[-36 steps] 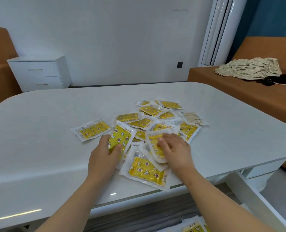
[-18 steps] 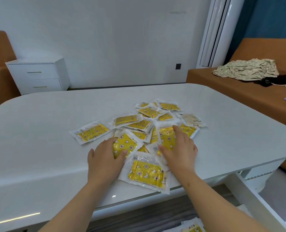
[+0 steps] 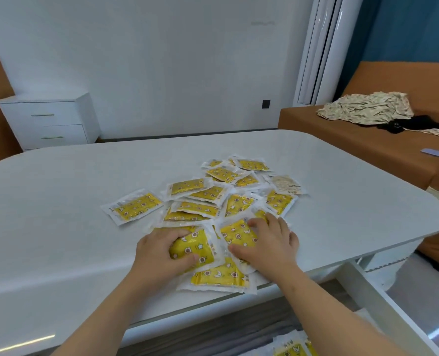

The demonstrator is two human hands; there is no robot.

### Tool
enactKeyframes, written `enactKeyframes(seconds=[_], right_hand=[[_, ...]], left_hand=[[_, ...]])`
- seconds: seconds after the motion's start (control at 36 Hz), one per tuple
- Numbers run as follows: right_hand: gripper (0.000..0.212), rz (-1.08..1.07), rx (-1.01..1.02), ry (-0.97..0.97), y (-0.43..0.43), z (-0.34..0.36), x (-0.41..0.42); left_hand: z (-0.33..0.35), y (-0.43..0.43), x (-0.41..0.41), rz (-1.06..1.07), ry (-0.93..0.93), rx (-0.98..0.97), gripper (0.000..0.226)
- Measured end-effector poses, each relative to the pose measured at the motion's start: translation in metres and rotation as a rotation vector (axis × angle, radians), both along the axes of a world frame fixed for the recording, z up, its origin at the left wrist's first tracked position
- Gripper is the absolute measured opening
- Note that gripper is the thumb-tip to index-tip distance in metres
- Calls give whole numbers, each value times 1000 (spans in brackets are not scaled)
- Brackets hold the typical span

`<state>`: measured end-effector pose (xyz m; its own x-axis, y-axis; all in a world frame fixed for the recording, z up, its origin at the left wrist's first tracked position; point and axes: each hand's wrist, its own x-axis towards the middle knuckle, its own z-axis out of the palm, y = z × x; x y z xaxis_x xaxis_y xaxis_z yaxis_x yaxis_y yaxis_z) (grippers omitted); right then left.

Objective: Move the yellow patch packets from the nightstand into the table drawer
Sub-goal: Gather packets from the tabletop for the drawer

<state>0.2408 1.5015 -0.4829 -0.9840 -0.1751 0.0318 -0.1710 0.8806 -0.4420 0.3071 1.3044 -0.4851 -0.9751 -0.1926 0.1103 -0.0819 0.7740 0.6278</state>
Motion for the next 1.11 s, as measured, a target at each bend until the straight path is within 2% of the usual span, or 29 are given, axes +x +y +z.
enactKeyframes(seconds=[0.14,0.25,0.36,0.42,0.47,0.53,0.58,0.61,0.67,0.69,0.75,0.81,0.89,1.0,1.11], right_hand=[[88,-19,57,9,0,-2,-8],[82,-104,12,78,-2,1,-4],[75,-122,16,144,-2,-2,-1],[70,-151,-27,172,-1,-3,-1],[67,-214,-198,173,2,-4,-1],[54,-273,-502,129,7,0,1],[34,-303,-731,81,12,5,4],[31,-303,-753,71,14,6,5],[36,-259,-663,53,15,5,5],[39,-230,-530,46,14,4,3],[43,-179,-226,44,11,0,-2],[48,-142,-90,54,7,-1,-5],[53,-129,-45,16,4,-1,-8],[61,-145,-26,-41,1,-2,-14],[76,-165,-12,-25,2,-2,-16]], left_hand=[[1,5,-3,-81,-93,-249,101],[2,6,-4,-142,-191,-258,101],[1,11,0,-24,-135,-158,65],[-1,15,3,84,-63,-187,54],[-2,20,6,164,-1,-254,49],[1,20,8,225,17,-232,47],[2,19,11,256,21,-62,42],[2,17,12,262,17,48,41],[5,19,15,236,-12,212,51],[7,21,16,209,-36,247,57],[15,29,13,96,-81,142,64],[25,40,7,-61,-145,-97,71],[27,46,-5,-181,-276,-309,71],[30,47,-11,-238,-383,-366,71],[37,56,-11,-235,-409,-508,68]])
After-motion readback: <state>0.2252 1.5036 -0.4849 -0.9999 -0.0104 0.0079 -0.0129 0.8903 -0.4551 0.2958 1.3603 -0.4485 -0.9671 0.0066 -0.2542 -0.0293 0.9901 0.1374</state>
